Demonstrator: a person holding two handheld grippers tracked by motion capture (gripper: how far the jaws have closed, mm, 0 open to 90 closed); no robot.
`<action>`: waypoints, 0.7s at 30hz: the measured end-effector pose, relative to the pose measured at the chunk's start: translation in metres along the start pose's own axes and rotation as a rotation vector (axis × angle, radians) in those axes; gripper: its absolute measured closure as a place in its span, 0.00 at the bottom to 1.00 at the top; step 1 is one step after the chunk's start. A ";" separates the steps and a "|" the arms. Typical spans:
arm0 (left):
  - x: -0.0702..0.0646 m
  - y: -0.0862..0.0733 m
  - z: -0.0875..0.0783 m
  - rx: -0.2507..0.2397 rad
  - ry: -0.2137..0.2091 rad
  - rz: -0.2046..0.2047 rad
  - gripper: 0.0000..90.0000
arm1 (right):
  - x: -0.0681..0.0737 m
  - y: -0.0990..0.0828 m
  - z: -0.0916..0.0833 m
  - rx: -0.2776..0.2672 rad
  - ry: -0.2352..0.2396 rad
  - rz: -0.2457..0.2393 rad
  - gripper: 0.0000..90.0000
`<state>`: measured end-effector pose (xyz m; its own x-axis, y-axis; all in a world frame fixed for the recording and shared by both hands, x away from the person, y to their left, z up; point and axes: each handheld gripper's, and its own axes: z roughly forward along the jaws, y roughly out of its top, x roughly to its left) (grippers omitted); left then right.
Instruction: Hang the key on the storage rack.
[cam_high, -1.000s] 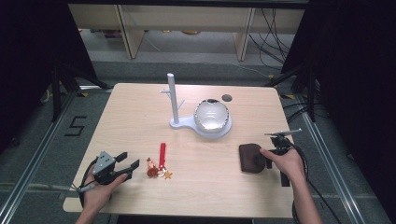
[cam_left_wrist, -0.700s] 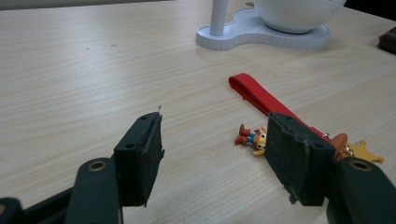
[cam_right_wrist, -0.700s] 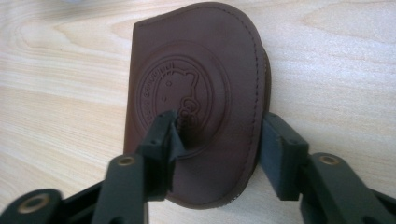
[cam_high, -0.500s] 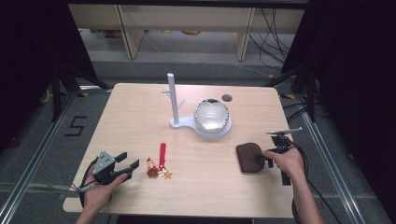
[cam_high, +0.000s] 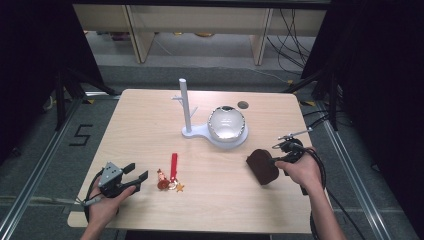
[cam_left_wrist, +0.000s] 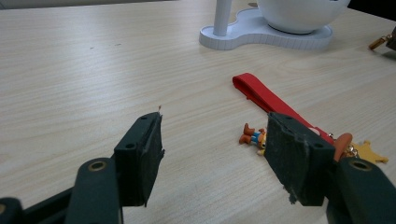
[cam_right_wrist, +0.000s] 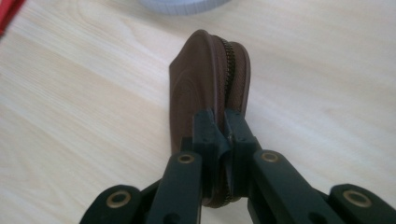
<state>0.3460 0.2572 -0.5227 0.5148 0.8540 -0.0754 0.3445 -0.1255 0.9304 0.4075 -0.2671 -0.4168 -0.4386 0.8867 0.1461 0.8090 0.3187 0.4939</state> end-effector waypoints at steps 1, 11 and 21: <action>0.001 0.000 0.001 -0.013 -0.012 0.014 0.40 | 0.005 0.001 -0.005 -0.015 -0.035 -0.039 0.95; -0.001 0.000 0.000 0.002 0.001 0.002 0.40 | 0.027 0.006 -0.026 -0.121 -0.109 -0.173 0.95; -0.001 0.000 0.000 0.000 -0.001 0.003 0.40 | 0.042 0.015 -0.034 -0.184 -0.139 -0.243 0.95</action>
<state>0.3451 0.2565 -0.5227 0.5167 0.8530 -0.0735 0.3433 -0.1278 0.9305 0.3878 -0.2368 -0.3741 -0.5419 0.8336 -0.1070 0.5974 0.4716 0.6487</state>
